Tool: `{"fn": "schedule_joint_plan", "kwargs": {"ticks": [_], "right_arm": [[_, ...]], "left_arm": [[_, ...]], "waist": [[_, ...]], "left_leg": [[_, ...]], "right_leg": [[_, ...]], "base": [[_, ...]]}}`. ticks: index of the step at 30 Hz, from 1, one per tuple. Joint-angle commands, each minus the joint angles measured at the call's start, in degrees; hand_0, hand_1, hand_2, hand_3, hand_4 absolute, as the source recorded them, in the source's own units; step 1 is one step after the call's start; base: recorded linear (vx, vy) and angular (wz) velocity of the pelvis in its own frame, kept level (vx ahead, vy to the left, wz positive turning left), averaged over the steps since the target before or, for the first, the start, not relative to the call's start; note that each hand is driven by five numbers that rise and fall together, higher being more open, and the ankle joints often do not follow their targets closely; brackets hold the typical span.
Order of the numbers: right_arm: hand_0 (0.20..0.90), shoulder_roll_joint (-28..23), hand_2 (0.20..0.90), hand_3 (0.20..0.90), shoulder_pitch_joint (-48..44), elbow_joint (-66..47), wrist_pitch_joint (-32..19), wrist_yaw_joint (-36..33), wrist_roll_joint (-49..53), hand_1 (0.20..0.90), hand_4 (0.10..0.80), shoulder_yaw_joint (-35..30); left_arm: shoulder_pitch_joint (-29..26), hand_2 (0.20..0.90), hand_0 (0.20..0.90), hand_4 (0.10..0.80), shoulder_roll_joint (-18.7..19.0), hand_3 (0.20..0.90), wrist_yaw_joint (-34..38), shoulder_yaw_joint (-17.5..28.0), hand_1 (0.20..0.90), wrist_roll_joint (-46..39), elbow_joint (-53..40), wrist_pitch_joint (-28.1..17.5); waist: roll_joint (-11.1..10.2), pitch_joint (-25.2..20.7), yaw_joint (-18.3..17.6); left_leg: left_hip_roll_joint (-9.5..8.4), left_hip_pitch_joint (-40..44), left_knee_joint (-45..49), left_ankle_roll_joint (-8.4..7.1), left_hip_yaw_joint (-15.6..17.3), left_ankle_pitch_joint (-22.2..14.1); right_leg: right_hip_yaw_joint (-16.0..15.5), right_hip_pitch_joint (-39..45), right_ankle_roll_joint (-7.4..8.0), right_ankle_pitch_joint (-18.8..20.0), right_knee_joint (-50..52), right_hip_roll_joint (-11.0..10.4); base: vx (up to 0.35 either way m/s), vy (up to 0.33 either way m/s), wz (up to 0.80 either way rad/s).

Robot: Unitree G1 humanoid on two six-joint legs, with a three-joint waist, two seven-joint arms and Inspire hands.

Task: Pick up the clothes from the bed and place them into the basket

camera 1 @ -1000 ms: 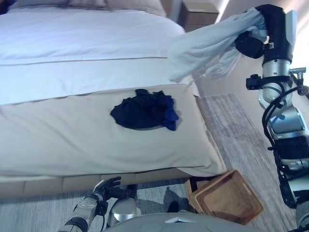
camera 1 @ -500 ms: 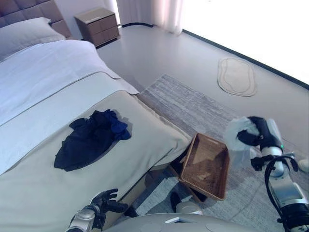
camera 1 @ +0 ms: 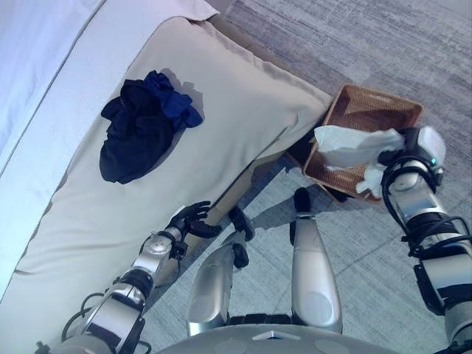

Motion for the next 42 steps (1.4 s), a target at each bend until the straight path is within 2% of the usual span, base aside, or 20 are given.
{"fn": "schedule_joint_plan", "kwargs": {"ticks": [1,3,5,9,12,15,16,17,19,20,23,25,29,31,33,35,41,42], "right_arm": [[0.9,-6.1,0.9,0.9,-8.3,4.0,3.7,-4.7,-0.7,0.9,0.8,2.8],[0.9,-6.8,0.9,0.9,-9.5,7.6,6.5,-3.0,-1.9,0.9,0.8,4.6],[0.9,-6.9,0.9,0.9,-9.7,8.4,7.8,-1.5,-2.8,0.9,0.8,5.1],[0.9,-7.5,0.9,0.9,-8.7,9.0,6.2,-1.8,-0.6,0.9,0.8,5.3],[0.9,-8.1,0.9,0.9,-6.9,4.8,1.3,-6.8,3.8,0.9,0.8,2.1],[0.9,-8.4,0.9,0.9,-3.2,-3.6,-0.9,-12.8,2.0,0.9,0.8,-1.6],[0.9,-8.6,0.9,0.9,-1.0,-8.7,-1.2,-14.4,1.4,0.9,0.8,-2.9],[0.9,-8.7,0.9,0.9,0.7,-12.7,-2.7,-15.9,1.2,0.9,0.8,-4.6],[0.9,-7.7,0.9,0.9,5.5,-23.9,-5.7,-17.2,-1.8,0.9,0.8,-8.9],[0.9,-6.6,0.9,0.9,7.8,-30.2,-5.0,-16.4,-2.9,0.9,0.8,-10.8],[0.9,-3.0,0.9,0.9,13.1,-43.9,-8.4,-14.7,-10.2,0.9,0.8,-13.2],[0.9,-1.8,0.9,0.9,14.9,-48.4,-10.9,-12.7,-13.4,0.9,0.8,-13.4],[0.9,-2.7,0.9,0.9,13.7,-51.7,-14.4,-3.9,-16.0,0.9,0.8,-9.8],[0.9,-3.2,0.9,0.9,11.4,-50.1,-13.9,-0.5,-15.7,0.9,0.8,-6.7],[0.9,-3.3,0.9,0.9,10.0,-48.9,-13.9,1.3,-16.0,0.9,0.8,-5.1],[0.9,-3.0,0.9,0.9,5.9,-44.9,-13.0,5.1,-16.3,0.9,0.8,-0.3],[0.9,-1.8,0.9,0.9,-9.4,-28.1,-11.0,4.7,-19.3,0.9,0.8,9.5],[0.9,-1.6,0.9,0.9,-12.0,-25.7,-10.7,3.6,-19.2,0.9,0.8,11.2]], "left_arm": [[1.1,0.9,0.9,0.8,2.6,0.9,-0.9,-2.0,0.9,-3.8,-5.3,-5.2],[1.9,0.9,0.9,0.8,3.3,0.9,-0.5,-3.2,0.9,-5.4,-8.4,-5.0],[2.1,0.9,0.9,0.8,3.7,0.9,-0.5,-3.4,0.9,-6.0,-9.1,-4.7],[2.9,0.9,0.9,0.8,4.9,0.9,-0.3,-3.1,0.9,-6.4,-10.5,-3.6],[4.7,0.9,0.9,0.8,4.5,0.9,0.1,-2.1,0.9,-6.8,-10.3,-3.2],[6.8,0.9,0.9,0.8,3.3,0.9,0.9,-0.9,0.9,-6.6,-9.4,-3.0],[7.7,0.9,0.9,0.8,2.7,0.9,1.4,-0.3,0.9,-6.4,-9.2,-2.7],[8.2,0.9,0.9,0.8,2.3,0.9,1.6,0.5,0.9,-6.4,-9.1,-2.3],[9.3,0.9,0.9,0.8,1.5,0.9,1.6,2.2,0.9,-6.8,-7.5,-2.0],[9.7,0.9,0.9,0.8,1.3,0.9,1.4,3.2,0.9,-6.7,-6.6,-1.9],[11.2,0.9,0.9,0.8,0.1,0.9,1.3,6.1,0.9,-6.8,-4.0,-0.9],[11.7,0.9,0.9,0.8,-0.4,0.9,1.0,7.6,0.9,-6.7,-2.6,-0.5],[13.1,0.9,0.9,0.8,-0.5,0.9,0.6,9.0,0.9,-4.9,-0.2,-0.5],[13.4,0.9,0.9,0.8,0.0,0.9,0.6,9.1,0.9,-3.9,0.8,-0.7],[13.6,0.9,0.9,0.8,0.1,0.9,0.7,9.0,0.9,-3.7,0.9,-0.5],[13.6,0.9,0.9,0.8,0.8,0.9,0.8,8.5,0.9,-4.4,1.5,0.0],[12.4,0.9,0.9,0.8,3.4,0.9,0.0,7.3,0.9,-4.3,1.6,2.0],[12.6,0.9,0.9,0.8,4.0,0.9,-0.2,6.9,0.9,-4.5,1.5,2.1]], "waist": [[3.1,0.8,-0.2],[4.4,0.8,0.8],[4.6,0.8,1.1],[4.8,0.8,2.0],[4.4,0.8,2.2],[3.6,0.8,1.4],[3.0,0.8,1.0],[2.6,0.8,0.8],[1.4,0.8,0.2],[0.7,0.8,0.0],[-1.5,-0.7,0.1],[-2.9,-1.8,0.6],[-6.0,-4.1,3.9],[-7.6,-4.8,6.3],[-8.2,-5.0,7.4],[-9.3,-5.4,10.6],[-10.5,-4.9,18.6],[-10.6,-4.8,20.2]], "left_leg": [[-2.73,-5.2,14.8,3.16,-4.2,-10.1],[-3.49,-8.0,13.9,3.04,-5.0,-8.7],[-3.59,-8.5,13.5,2.93,-5.2,-8.2],[-3.75,-9.1,10.5,2.53,-6.0,-5.9],[-3.52,-6.8,6.6,1.82,-6.6,-4.7],[-3.07,-3.8,3.9,1.25,-6.8,-4.1],[-2.77,-2.4,2.8,1.06,-6.9,-3.9],[-2.45,-2.1,1.7,1.31,-6.3,-2.4],[-2.28,0.4,-0.1,1.13,-6.2,-2.3],[-2.28,1.6,-0.5,1.05,-6.3,-2.4],[-2.3,3.8,-1.6,1.05,-6.4,-2.7],[-2.29,4.9,-2.1,1.14,-6.4,-2.9],[-3.04,6.3,-2.7,1.74,-8.0,-3.4],[-3.53,6.7,-2.4,2.29,-9.3,-3.7],[-3.8,6.9,-2.2,2.63,-9.9,-3.9],[-4.4,7.4,-2.1,3.43,-11.5,-4.0],[-6.14,6.7,-1.2,5.29,-15.7,-4.0],[-6.31,7.1,-1.1,5.15,-16.9,-5.1]], "right_leg": [[-6.3,0.5,-2.33,-5.3,2.2,-0.3],[-6.6,-2.1,-2.78,-5.2,2.7,-0.2],[-6.8,-2.6,-2.84,-5.1,2.5,-0.2],[-7.5,-3.0,-2.94,-4.3,1.2,0.0],[-8.1,-0.7,-2.66,-3.6,-1.9,0.7],[-8.3,2.3,-2.32,-2.6,-5.3,1.5],[-8.4,3.6,-2.09,-2.2,-6.4,1.8],[-8.8,4.1,-2.37,-0.2,-8.1,2.1],[-9.1,6.6,-2.01,0.1,-9.7,2.5],[-9.1,7.9,-1.89,0.1,-10.1,2.7],[-9.5,10.6,-1.51,0.0,-11.3,2.9],[-10.0,12.3,-1.18,0.0,-12.1,2.7],[-12.3,16.0,-0.42,0.3,-13.7,1.6],[-13.8,17.7,-0.02,0.5,-14.1,0.8],[-14.5,18.7,0.18,0.6,-14.2,0.5],[-16.6,20.8,0.6,0.7,-14.4,-0.3],[-21.2,24.4,1.26,0.8,-13.9,-2.1],[-21.4,25.1,1.59,-0.3,-13.1,-2.3]], "base": [[-0.046,-0.062,-0.03],[-0.035,-0.06,0.02],[-0.033,-0.05,0.14],[-0.028,-0.04,0.18],[0.032,0.045,0.17],[0.056,0.103,0.12],[0.008,0.137,0.13],[0.021,0.168,0.17],[0.049,0.18,0.14],[0.096,0.179,0.04],[0.097,0.181,0.05],[0.089,0.16,0.16],[0.073,0.135,0.33],[0.066,0.072,0.38],[0.063,0.06,0.46],[0.112,0.124,0.57],[0.113,0.094,0.61],[0.174,0.095,0.59]]}}
